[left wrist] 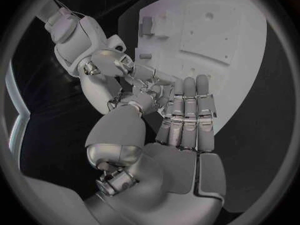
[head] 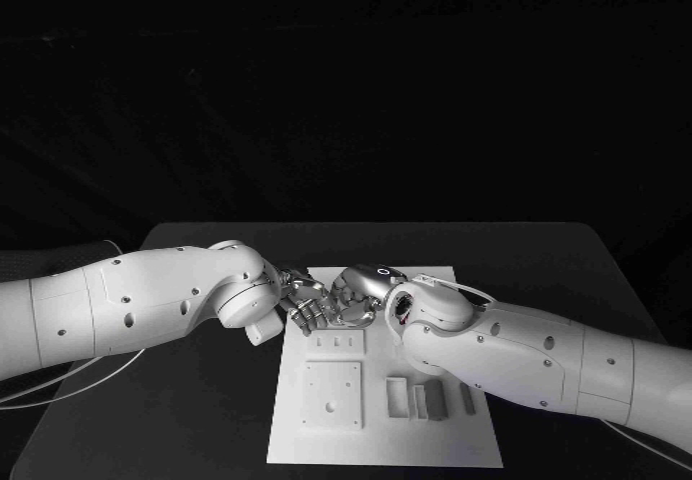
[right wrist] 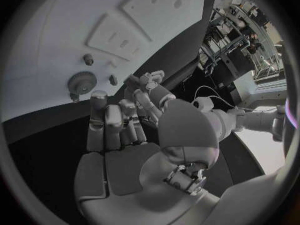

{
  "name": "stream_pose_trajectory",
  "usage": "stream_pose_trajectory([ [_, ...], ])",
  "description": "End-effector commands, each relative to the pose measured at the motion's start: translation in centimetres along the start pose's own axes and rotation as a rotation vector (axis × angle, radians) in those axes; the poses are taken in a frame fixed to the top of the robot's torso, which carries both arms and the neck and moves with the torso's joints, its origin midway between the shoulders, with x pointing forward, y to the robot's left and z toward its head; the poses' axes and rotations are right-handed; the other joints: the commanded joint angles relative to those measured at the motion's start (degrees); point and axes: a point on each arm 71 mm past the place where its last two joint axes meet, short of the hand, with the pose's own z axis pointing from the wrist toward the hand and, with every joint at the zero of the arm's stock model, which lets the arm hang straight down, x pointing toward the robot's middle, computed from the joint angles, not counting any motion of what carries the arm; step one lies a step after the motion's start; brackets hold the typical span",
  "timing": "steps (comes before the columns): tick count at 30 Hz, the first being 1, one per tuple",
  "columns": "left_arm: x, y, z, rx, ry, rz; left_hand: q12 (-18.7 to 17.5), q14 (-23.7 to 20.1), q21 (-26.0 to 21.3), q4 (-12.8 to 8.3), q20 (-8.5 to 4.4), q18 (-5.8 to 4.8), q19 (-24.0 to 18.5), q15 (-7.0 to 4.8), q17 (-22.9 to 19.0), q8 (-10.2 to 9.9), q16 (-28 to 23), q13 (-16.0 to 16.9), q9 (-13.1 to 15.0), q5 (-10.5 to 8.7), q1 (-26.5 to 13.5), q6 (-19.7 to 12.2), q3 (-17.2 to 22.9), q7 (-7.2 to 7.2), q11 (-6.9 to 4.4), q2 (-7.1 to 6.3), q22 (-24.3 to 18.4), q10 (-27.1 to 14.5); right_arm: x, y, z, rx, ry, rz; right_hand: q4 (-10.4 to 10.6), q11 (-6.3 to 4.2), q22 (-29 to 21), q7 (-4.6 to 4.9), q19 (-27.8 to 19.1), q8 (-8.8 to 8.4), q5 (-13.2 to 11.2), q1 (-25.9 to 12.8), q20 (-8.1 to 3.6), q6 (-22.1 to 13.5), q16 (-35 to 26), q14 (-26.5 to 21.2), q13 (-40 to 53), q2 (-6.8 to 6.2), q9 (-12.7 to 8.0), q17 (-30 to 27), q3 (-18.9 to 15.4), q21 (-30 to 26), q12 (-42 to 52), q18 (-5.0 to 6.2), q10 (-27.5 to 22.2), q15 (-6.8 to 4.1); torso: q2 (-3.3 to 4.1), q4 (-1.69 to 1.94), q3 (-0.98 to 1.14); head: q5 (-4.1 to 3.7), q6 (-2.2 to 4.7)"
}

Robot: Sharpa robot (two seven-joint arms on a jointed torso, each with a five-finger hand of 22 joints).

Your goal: Assemble the parts on the task board

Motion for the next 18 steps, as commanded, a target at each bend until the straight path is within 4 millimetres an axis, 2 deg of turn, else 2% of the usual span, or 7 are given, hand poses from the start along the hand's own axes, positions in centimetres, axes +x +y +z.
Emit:
stream_pose_trajectory([
  [1,0.16,-0.33,-0.04,0.022,0.005,-0.011,0.39,0.2,-0.2,0.05,0.02,0.43,0.61,-0.38,0.07,0.18,0.26,0.12,0.09,0.21,0.78,0.47,0.66,-0.1,-0.04,0.09,0.11,0.55,0.14,0.07,0.03,-0.006,0.011,-0.015,0.1,-0.07,0.66,0.39,0.08,0.14,0.21,0.06,-0.41,0.81,-0.16,-0.11,-0.09,-0.43,0.02,-0.06,0.4,-0.33,-0.31,1.14,-0.15,-0.44,-0.01,0.0,-0.01,-0.09,0.05],
  [14,0.1,-0.33,-0.03,0.023,-0.002,-0.013,1.05,1.23,0.22,0.34,-0.43,0.33,1.65,-0.94,0.27,1.1,1.29,0.66,0.38,0.2,1.16,2.35,3.21,-0.97,-0.83,0.47,0.91,2.24,0.16,0.02,0.07,-0.006,0.013,-0.016,0.08,-0.06,0.65,0.4,0.04,0.07,0.2,0.03,-0.41,0.75,-0.21,-0.15,-0.14,-0.53,0.03,-0.09,0.41,-0.38,-0.37,1.14,-0.2,-0.44,0.03,0.01,0.05,-0.16,0.01],
  [16,0.06,-0.33,-0.03,0.023,-0.006,-0.014,1.11,1.35,0.26,0.35,-0.5,0.32,1.77,-1.01,0.3,1.2,1.41,0.71,0.42,0.2,1.14,2.55,3.39,-1.06,-0.92,0.51,1.01,2.42,0.16,0.08,0.06,-0.008,0.013,-0.014,0.08,-0.02,0.63,0.45,-0.01,-0.06,0.19,-0.08,-0.38,0.6,-0.27,-0.2,-0.21,-0.79,0.03,-0.12,0.37,-0.45,-0.48,1.14,-0.28,-0.42,0.01,0.01,0.06,-0.15,0.03],
  [18,0.0,-0.31,-0.02,0.021,-0.012,-0.013,1.14,1.44,0.3,0.37,-0.55,0.31,1.85,-1.06,0.32,1.26,1.49,0.75,0.44,0.2,1.14,2.67,3.54,-1.12,-0.97,0.55,1.07,2.53,0.14,0.08,0.05,-0.007,0.01,-0.009,0.22,0.18,0.6,0.65,-0.08,-0.55,0.18,-0.55,-0.32,-0.15,-0.37,-0.33,-0.33,-1.67,-0.09,-0.16,0.16,-0.56,-0.67,1.14,-0.46,-0.32,0.01,0.01,0.06,-0.15,0.03],
])
